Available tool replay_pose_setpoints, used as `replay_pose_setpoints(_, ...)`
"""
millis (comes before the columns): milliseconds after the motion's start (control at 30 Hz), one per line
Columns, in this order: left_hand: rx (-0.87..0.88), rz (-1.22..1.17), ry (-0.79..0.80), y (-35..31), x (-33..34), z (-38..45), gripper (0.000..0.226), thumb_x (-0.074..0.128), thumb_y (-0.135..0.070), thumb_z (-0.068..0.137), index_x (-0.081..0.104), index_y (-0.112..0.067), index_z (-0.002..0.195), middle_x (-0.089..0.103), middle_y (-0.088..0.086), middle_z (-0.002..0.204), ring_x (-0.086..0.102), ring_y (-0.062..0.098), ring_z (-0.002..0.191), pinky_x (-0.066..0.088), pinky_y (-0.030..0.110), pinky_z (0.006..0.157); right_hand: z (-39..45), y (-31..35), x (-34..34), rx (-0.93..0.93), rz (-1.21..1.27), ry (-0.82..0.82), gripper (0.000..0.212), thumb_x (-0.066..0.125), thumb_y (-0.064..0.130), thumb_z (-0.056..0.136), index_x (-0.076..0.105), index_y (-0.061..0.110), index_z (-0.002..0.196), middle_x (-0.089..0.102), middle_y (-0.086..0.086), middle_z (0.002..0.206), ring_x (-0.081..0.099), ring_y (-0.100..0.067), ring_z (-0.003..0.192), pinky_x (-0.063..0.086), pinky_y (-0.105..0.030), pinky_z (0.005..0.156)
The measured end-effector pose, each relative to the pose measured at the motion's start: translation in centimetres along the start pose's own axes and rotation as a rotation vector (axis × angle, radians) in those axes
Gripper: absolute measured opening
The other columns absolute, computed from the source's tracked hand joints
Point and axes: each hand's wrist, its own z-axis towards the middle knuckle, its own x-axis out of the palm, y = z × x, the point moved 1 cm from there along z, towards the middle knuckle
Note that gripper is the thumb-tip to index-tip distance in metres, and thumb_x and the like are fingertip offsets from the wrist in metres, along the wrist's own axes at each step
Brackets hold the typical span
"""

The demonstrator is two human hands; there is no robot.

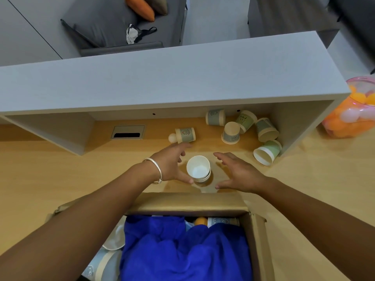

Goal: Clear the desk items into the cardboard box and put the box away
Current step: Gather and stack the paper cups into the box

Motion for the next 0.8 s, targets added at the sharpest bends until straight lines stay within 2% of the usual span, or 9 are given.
replay_pose_setpoints(100, -0.037, 0.069, 0.007, 0.9, -0.5, -0.2, 0.124, 0.088, -0.052, 0.049, 0.015, -0.036, 0.148, 0.029, 0.003, 0.148, 0.043, 0.025, 0.129, 0.043, 0.044, 0.103, 0.0, 0.2, -0.1, -0.025, -0.015, 0.004, 0.106, 0.082, 0.05, 0.065, 0.018, 0.036, 0.149, 0.031, 0.01, 0.149, 0.041, -0.006, 0.129, 0.04, -0.025, 0.096)
replay_pose_setpoints(233, -0.083, 0.158, -0.022, 1.6, -0.7, -1.1, 0.121, 0.085, -0.053, 0.056, 0.009, -0.036, 0.149, 0.02, 0.001, 0.154, 0.037, 0.027, 0.134, 0.043, 0.046, 0.103, 0.8, 1.3, 0.1, -0.1, -0.077, 0.008, 0.106, 0.081, 0.051, 0.066, 0.017, 0.036, 0.149, 0.027, 0.012, 0.151, 0.037, -0.009, 0.132, 0.037, -0.024, 0.097)
replay_pose_setpoints(433, -0.119, 0.14, -0.14, 2.7, -1.7, -4.6, 0.096, 0.074, -0.045, 0.076, 0.012, -0.034, 0.15, 0.024, 0.003, 0.153, 0.041, 0.025, 0.131, 0.042, 0.041, 0.104, 3.1, 3.3, 1.0, -0.225, -0.134, 0.058, 0.101, 0.08, 0.048, 0.068, 0.019, 0.041, 0.148, 0.03, 0.013, 0.147, 0.041, -0.01, 0.125, 0.04, -0.025, 0.091)
replay_pose_setpoints(600, -0.108, 0.116, -0.266, 4.3, -2.5, -9.2, 0.086, 0.069, -0.045, 0.081, 0.018, -0.033, 0.149, 0.028, 0.001, 0.153, 0.04, 0.022, 0.133, 0.042, 0.042, 0.104, 3.7, 4.0, 1.5, -0.217, -0.209, 0.064, 0.086, 0.076, 0.044, 0.074, 0.028, 0.04, 0.144, 0.039, 0.008, 0.142, 0.048, -0.015, 0.118, 0.044, -0.03, 0.089)
replay_pose_setpoints(800, -0.051, 0.13, -0.329, 6.0, -3.1, -13.2, 0.085, 0.068, -0.044, 0.081, 0.019, -0.034, 0.149, 0.03, -0.001, 0.152, 0.04, 0.02, 0.133, 0.042, 0.041, 0.103, 0.9, 6.1, -3.1, -0.138, -0.132, -0.127, 0.085, 0.08, 0.04, 0.071, 0.035, 0.032, 0.143, 0.045, 0.002, 0.142, 0.045, -0.017, 0.125, 0.041, -0.034, 0.098)
